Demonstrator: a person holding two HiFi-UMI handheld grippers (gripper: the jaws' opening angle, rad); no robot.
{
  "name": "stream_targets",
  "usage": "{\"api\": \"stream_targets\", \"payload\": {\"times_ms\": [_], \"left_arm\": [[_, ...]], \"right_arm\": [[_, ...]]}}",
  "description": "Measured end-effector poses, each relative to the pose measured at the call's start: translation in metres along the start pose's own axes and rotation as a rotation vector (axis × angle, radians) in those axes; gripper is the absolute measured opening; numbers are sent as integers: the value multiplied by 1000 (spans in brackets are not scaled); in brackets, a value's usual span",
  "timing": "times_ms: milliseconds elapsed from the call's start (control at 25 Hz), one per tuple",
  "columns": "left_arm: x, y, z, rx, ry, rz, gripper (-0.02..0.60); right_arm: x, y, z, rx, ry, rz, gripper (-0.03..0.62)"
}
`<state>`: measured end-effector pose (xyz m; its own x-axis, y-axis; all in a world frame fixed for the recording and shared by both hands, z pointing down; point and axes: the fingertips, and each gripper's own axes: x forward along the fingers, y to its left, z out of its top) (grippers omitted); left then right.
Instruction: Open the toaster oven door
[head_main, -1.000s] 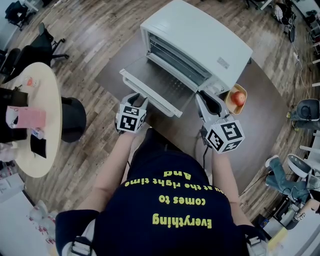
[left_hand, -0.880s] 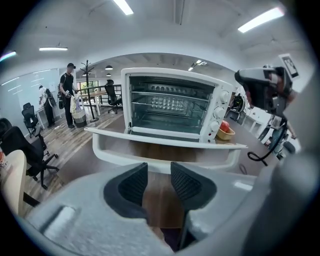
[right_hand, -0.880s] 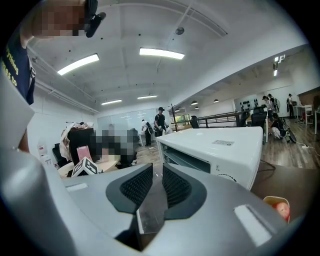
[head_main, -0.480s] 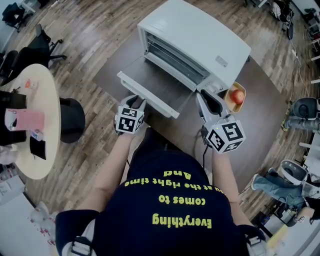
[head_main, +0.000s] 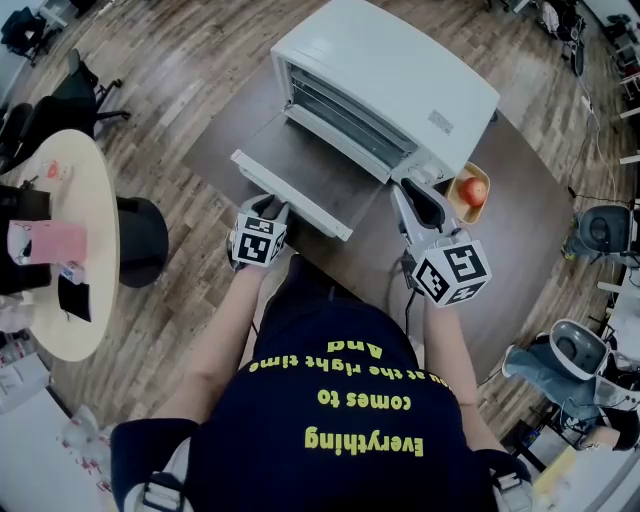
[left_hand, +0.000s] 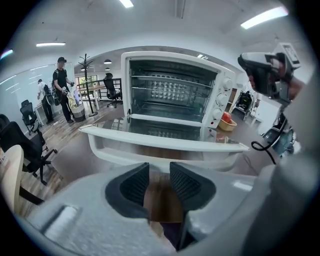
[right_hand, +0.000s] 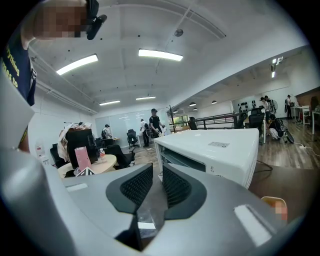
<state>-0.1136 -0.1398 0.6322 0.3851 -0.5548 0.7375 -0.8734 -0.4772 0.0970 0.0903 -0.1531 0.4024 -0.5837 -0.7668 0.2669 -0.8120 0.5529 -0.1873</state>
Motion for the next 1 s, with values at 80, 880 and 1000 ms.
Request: {"api": "stream_targets", "payload": {"times_ms": [80,880,1000], "left_arm": [[2,1,-3,2,7,-1,138],[21,2,-19,47,40,-11,126],[22,1,-21,51,48,-20,126]], "right_arm": [[0,-1,0,0,0,-3,77],[-4,-9,-3,2,9,-31,78],[-4,-7,-2,2,9,-32,77]]}}
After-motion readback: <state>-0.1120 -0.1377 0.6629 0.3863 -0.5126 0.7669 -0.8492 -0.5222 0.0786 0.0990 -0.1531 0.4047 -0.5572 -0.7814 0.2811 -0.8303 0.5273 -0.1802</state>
